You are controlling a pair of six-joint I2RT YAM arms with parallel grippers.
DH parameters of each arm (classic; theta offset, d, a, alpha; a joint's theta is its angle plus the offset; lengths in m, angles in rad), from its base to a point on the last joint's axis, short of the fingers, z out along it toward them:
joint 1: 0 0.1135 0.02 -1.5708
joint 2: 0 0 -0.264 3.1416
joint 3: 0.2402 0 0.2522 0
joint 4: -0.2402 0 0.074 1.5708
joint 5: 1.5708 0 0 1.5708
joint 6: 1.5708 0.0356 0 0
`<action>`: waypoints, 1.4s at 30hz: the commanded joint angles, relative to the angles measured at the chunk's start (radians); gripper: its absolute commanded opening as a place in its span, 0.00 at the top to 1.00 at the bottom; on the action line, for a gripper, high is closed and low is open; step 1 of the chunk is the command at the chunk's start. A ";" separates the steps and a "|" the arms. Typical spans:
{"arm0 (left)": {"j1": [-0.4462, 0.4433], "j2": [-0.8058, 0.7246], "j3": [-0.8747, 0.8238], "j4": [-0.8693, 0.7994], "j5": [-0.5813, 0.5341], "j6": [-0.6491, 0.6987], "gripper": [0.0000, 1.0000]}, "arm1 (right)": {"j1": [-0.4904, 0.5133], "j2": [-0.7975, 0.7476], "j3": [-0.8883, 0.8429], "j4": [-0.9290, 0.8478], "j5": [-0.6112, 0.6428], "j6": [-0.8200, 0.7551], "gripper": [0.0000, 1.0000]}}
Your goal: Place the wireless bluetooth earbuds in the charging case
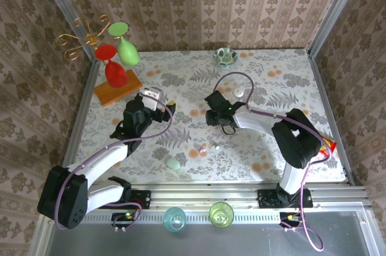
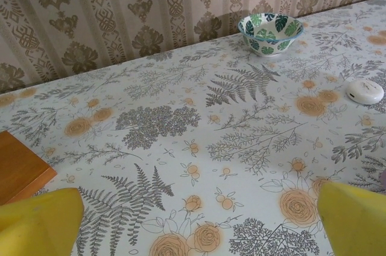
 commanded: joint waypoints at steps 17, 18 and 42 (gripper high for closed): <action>-0.066 0.095 0.034 0.077 0.108 0.086 0.00 | -0.226 -0.022 -0.144 0.074 0.003 0.078 0.58; -0.065 0.095 0.035 0.075 0.106 0.087 0.00 | -0.226 -0.020 -0.141 0.072 -0.005 0.080 0.55; -0.127 0.271 0.136 0.092 0.235 0.114 0.00 | -0.241 -0.190 -0.199 0.106 -0.151 0.088 0.36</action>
